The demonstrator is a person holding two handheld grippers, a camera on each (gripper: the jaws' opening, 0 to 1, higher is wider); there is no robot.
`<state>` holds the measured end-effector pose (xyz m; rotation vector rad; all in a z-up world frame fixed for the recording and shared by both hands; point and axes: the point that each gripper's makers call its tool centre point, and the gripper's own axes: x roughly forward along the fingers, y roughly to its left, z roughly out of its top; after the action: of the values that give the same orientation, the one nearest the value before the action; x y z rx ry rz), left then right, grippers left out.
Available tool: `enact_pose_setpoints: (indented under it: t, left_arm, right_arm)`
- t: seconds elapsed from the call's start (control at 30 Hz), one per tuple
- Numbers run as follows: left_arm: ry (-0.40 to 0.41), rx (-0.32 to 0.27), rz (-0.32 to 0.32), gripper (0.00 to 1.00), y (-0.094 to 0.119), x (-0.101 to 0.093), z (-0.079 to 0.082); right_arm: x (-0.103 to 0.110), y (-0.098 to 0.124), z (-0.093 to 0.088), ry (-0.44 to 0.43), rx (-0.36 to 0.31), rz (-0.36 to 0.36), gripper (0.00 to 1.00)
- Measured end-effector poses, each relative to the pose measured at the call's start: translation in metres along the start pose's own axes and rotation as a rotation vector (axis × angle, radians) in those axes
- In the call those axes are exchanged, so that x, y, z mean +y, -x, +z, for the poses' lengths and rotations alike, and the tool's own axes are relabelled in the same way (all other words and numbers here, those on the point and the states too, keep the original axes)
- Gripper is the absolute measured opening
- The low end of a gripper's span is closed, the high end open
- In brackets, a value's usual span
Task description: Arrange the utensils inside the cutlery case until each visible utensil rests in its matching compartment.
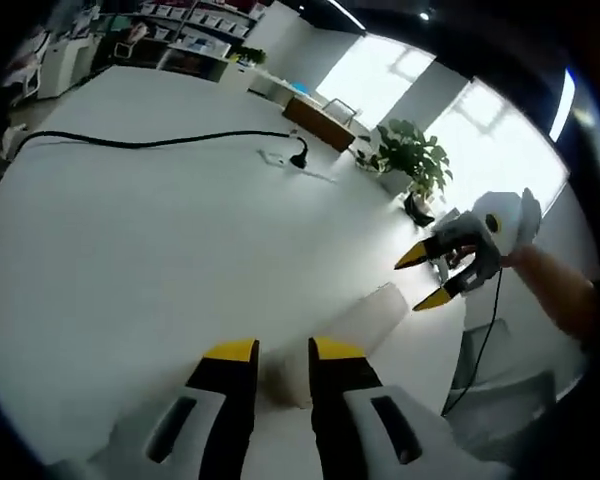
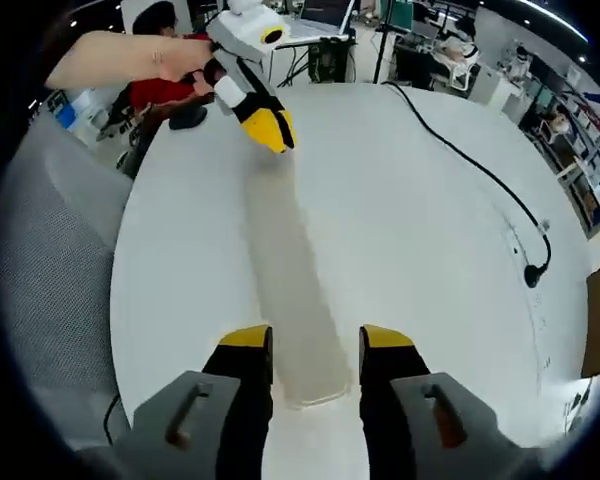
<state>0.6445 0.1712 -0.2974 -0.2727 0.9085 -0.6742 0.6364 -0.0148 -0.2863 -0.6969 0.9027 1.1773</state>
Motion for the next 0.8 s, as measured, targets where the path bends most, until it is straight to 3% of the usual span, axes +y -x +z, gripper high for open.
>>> enact_pose_setpoints:
  t: [0.07,0.13,0.2,0.27,0.37,0.47,0.5,0.6,0.8]
  left_arm:
    - [-0.093,0.041,0.013,0.15,0.0,-0.004,-0.004]
    - [-0.136,0.074,0.008,0.14,-0.002,-0.01,-0.01]
    - [-0.144,0.09,-0.009,0.11,-0.005,-0.019,-0.013]
    - [-0.165,0.163,-0.034,0.05,-0.008,-0.027,-0.024]
    - [-0.261,0.27,-0.018,0.01,-0.015,-0.027,-0.041]
    - [-0.285,0.308,0.007,0.0,-0.02,-0.022,-0.047]
    - [-0.283,0.272,-0.009,0.0,-0.022,-0.024,-0.04]
    - [-0.321,0.291,0.006,0.0,-0.026,-0.021,-0.037]
    - [-0.391,0.359,0.049,0.0,-0.028,-0.021,-0.04]
  right_arm:
    - [-0.002,0.004,-0.012,-0.022,0.026,-0.003,0.1]
    - [0.002,0.002,-0.023,-0.083,0.07,0.007,0.0]
    - [0.005,-0.003,-0.03,-0.074,0.1,0.007,0.0]
    - [0.005,-0.005,-0.04,-0.067,0.156,-0.002,0.0]
    - [0.009,-0.012,-0.049,-0.099,0.213,0.016,0.0]
    - [0.01,-0.015,-0.05,-0.11,0.225,0.016,0.0]
    - [0.009,-0.016,-0.051,-0.101,0.231,0.011,0.0]
    - [0.012,-0.019,-0.058,-0.094,0.277,0.019,0.0]
    - [0.015,-0.024,-0.059,-0.076,0.319,-0.013,0.0]
